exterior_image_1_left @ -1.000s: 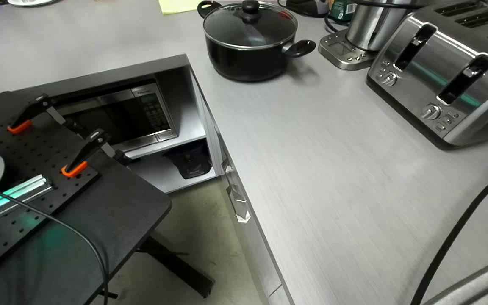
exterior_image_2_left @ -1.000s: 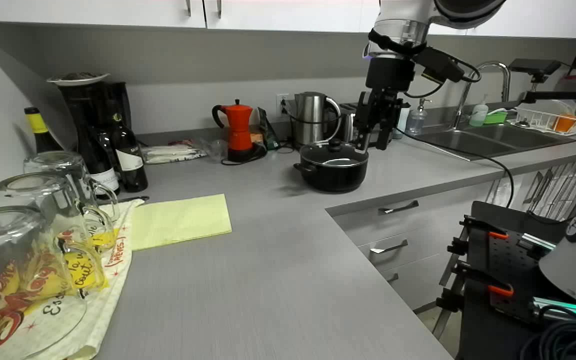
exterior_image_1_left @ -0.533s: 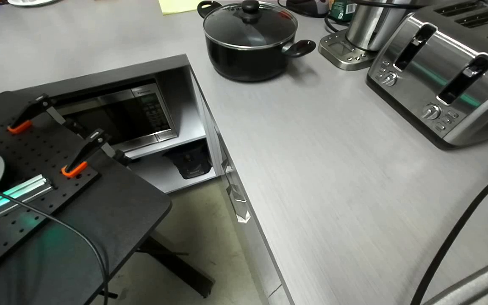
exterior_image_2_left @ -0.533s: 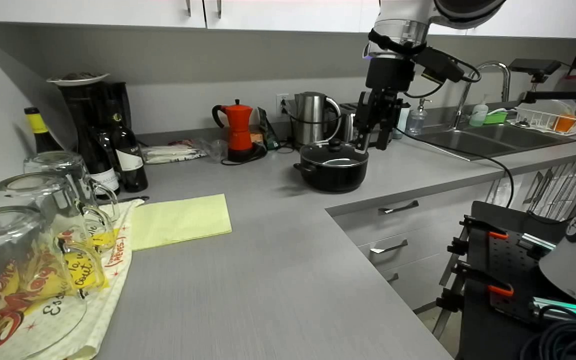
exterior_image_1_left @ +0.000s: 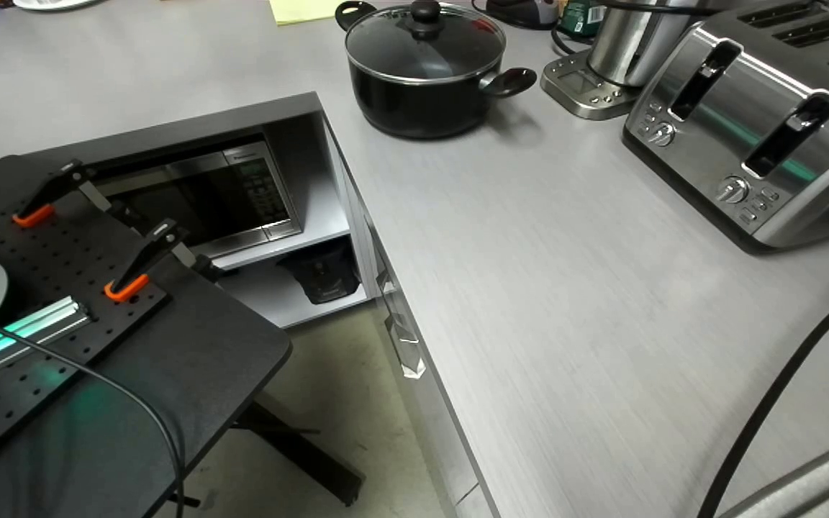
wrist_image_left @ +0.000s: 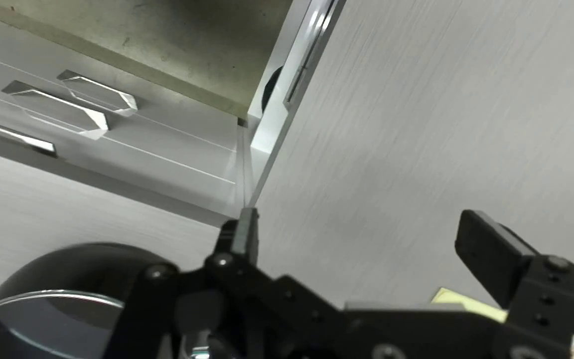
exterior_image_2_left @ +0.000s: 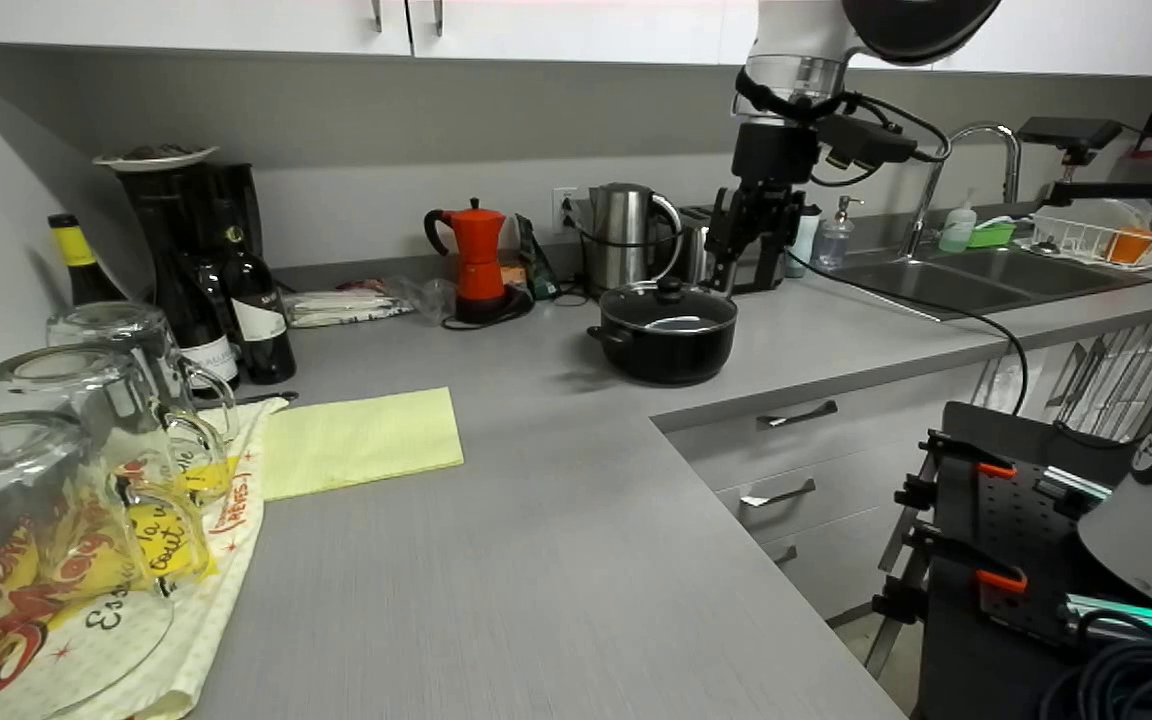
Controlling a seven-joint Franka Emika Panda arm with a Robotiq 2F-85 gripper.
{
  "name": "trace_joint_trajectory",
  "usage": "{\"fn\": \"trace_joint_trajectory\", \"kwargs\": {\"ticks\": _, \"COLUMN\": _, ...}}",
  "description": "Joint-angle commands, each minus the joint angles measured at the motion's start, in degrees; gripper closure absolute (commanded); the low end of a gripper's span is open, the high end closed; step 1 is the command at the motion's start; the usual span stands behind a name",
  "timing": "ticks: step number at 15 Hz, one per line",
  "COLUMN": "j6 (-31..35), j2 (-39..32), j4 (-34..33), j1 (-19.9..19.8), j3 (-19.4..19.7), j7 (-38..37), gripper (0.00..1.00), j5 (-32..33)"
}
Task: Remove the glass lid from the pot and put it on the countertop
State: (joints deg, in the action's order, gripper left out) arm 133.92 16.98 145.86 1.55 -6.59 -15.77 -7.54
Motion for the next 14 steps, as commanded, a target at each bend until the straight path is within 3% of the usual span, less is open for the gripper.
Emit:
{"fn": "trace_joint_trajectory", "kwargs": {"ticks": 1, "j6": 2.15, "j2": -2.87, "j4": -2.69, "j1": -3.79, "j3": 0.97, "j7": -4.86, "gripper": 0.0, "j5": 5.57}}
{"fn": "trace_joint_trajectory", "kwargs": {"ticks": 7, "j6": 1.64, "j2": -8.95, "j4": -9.93, "j1": -9.17, "j3": 4.38, "j7": -10.55, "gripper": 0.0, "j5": 11.4}}
{"fn": "trace_joint_trajectory", "kwargs": {"ticks": 14, "j6": 0.05, "j2": -18.77, "j4": -21.55, "j1": -10.56, "j3": 9.72, "j7": -14.53, "gripper": 0.0, "j5": 11.53}}
